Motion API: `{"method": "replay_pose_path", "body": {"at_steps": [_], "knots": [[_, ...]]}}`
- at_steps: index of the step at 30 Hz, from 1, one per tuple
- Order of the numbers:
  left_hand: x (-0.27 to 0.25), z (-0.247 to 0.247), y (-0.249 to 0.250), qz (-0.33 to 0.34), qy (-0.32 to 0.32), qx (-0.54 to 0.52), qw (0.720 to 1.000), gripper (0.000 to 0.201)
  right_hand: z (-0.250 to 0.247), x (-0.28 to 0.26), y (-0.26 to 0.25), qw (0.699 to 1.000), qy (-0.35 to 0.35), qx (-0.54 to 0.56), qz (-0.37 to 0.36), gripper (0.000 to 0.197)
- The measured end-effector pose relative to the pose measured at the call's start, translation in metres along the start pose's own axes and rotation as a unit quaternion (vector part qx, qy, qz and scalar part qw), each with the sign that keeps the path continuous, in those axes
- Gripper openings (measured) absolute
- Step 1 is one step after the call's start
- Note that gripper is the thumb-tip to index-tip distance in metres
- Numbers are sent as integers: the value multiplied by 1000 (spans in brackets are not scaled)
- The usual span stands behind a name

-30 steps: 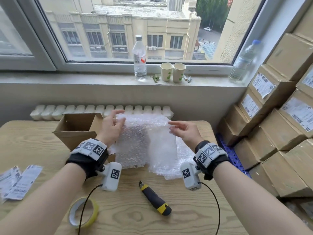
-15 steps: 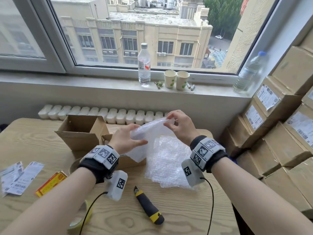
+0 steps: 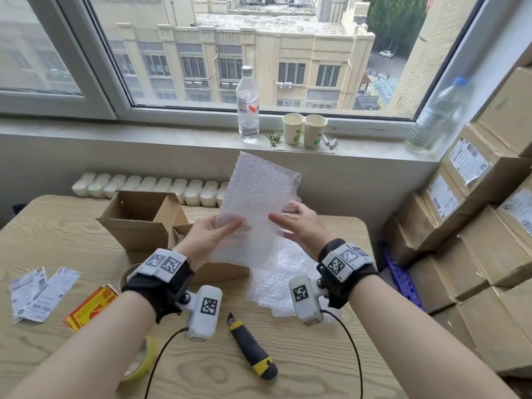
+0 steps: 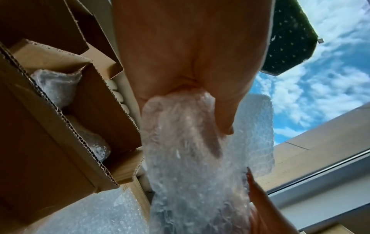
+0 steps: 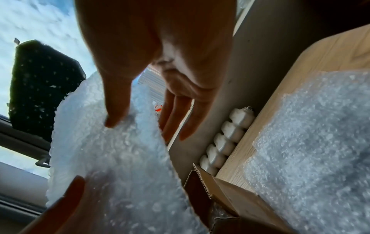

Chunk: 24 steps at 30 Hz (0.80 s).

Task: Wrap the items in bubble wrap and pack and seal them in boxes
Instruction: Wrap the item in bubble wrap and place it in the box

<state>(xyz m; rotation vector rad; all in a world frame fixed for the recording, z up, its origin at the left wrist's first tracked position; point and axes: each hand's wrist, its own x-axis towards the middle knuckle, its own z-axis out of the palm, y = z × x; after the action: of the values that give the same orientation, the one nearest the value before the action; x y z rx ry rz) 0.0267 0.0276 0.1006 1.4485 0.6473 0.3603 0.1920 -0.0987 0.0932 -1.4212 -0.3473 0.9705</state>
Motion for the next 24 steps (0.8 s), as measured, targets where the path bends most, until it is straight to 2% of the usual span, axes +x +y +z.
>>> {"method": "replay_pose_path", "body": {"at_steps": [3, 4, 7, 12, 18, 22, 24], "knots": [[2, -8, 0, -17, 8, -13, 1000, 35, 3, 0, 5, 999, -36, -16, -9, 36], [2, -11, 0, -22, 12, -12, 1000, 31, 3, 1, 7, 998, -44, -35, -15, 32], [4, -25, -4, -37, 13, -13, 999, 18, 6, 3, 8, 996, -64, -67, -2, 36], [7, -55, -16, -63, 2, -12, 998, 17, 13, 6, 15, 986, -143, -85, 24, 32], [8, -82, -28, -90, -60, -53, 993, 21, 30, 14, 27, 992, -82, -92, 17, 19], [14, -90, -33, -117, -87, -37, 989, 20, 39, 15, 27, 995, -47, -82, 15, 22], [16, -92, -35, -121, -94, -36, 988, 35, 39, 18, 27, 996, -37, -71, 43, 25]]}}
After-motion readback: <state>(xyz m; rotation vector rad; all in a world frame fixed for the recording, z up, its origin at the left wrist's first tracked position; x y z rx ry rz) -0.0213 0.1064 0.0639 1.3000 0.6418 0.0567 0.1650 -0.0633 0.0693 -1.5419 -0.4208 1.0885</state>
